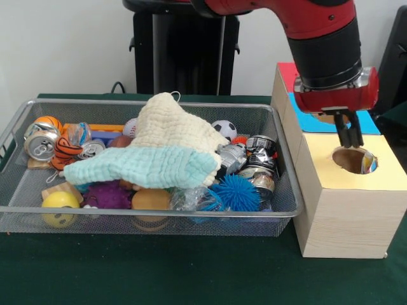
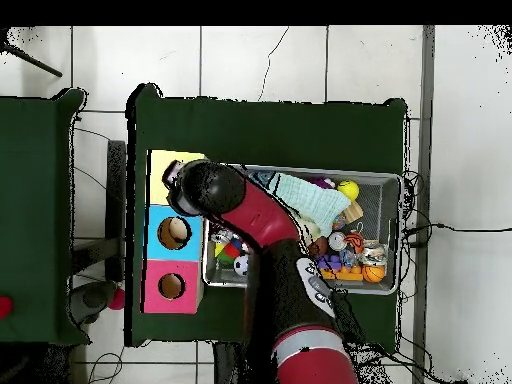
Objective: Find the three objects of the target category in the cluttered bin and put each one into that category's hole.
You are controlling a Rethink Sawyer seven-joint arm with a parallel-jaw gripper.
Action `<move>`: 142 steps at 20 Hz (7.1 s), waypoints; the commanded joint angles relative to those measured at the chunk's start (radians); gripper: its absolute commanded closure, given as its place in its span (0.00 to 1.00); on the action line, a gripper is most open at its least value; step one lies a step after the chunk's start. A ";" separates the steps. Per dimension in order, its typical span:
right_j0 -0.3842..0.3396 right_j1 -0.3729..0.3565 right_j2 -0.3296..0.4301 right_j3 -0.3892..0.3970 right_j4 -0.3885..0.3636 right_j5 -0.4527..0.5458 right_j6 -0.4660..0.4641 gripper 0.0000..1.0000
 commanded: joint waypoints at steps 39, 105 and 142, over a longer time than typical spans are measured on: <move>-0.004 0.100 0.070 -0.020 -0.137 -0.071 0.156 1.00; 0.109 0.143 -0.182 -0.173 -0.334 -0.273 0.186 1.00; 0.074 -0.160 -0.234 -0.119 -0.357 0.234 0.079 1.00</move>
